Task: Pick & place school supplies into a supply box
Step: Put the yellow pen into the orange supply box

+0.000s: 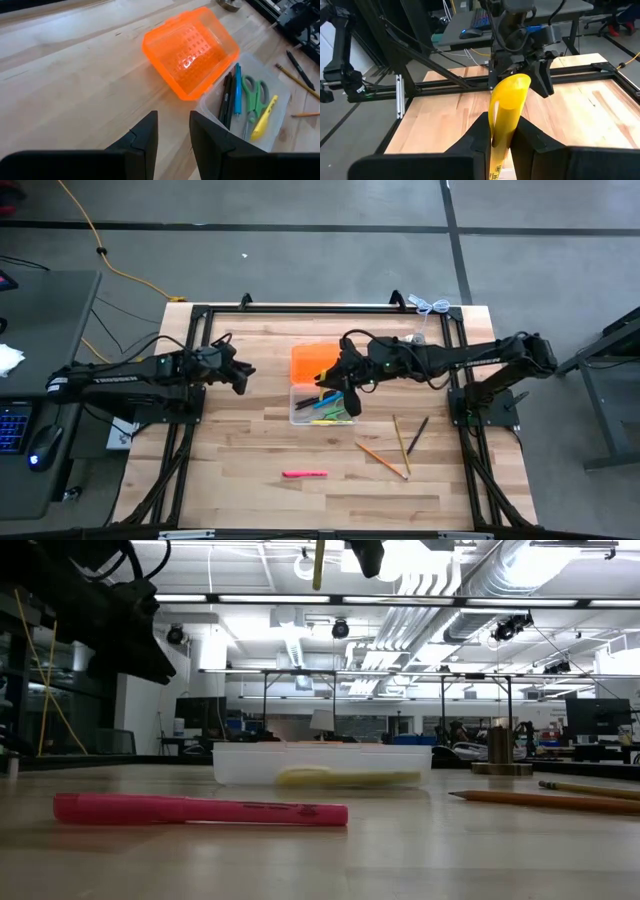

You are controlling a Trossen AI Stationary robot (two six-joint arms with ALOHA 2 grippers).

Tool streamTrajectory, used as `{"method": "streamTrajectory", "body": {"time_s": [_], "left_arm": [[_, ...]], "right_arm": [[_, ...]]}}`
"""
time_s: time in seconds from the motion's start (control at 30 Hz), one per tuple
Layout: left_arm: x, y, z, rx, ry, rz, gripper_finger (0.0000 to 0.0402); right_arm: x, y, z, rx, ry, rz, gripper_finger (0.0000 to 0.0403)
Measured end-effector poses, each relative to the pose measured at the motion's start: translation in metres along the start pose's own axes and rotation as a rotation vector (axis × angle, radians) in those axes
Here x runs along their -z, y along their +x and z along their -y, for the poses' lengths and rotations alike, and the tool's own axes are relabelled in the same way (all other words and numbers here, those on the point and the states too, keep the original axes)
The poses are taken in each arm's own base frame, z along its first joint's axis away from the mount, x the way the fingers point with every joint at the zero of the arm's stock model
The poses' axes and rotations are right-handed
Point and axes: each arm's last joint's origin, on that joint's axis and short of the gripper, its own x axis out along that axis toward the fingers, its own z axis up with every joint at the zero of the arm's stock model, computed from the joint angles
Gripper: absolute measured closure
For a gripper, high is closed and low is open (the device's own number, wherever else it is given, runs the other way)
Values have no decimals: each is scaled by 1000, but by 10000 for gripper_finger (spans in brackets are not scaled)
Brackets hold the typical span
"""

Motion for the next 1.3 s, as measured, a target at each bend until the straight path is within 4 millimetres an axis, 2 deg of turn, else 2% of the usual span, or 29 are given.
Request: {"method": "streamTrajectory", "body": {"time_s": [0.43,0.87,1.1,1.3], "left_arm": [[5,3,-3,-11,-7,-15,261],[5,3,-3,-11,-8,-14,261],[5,3,-3,-13,-7,-12,261],[5,3,-3,-14,-6,-13,261]], "right_arm": [[14,1,4,48,16,-127,361],[49,34,13,61,3,-285,357],[63,40,16,63,6,-366,356],[66,40,16,53,10,-398,358]]}}
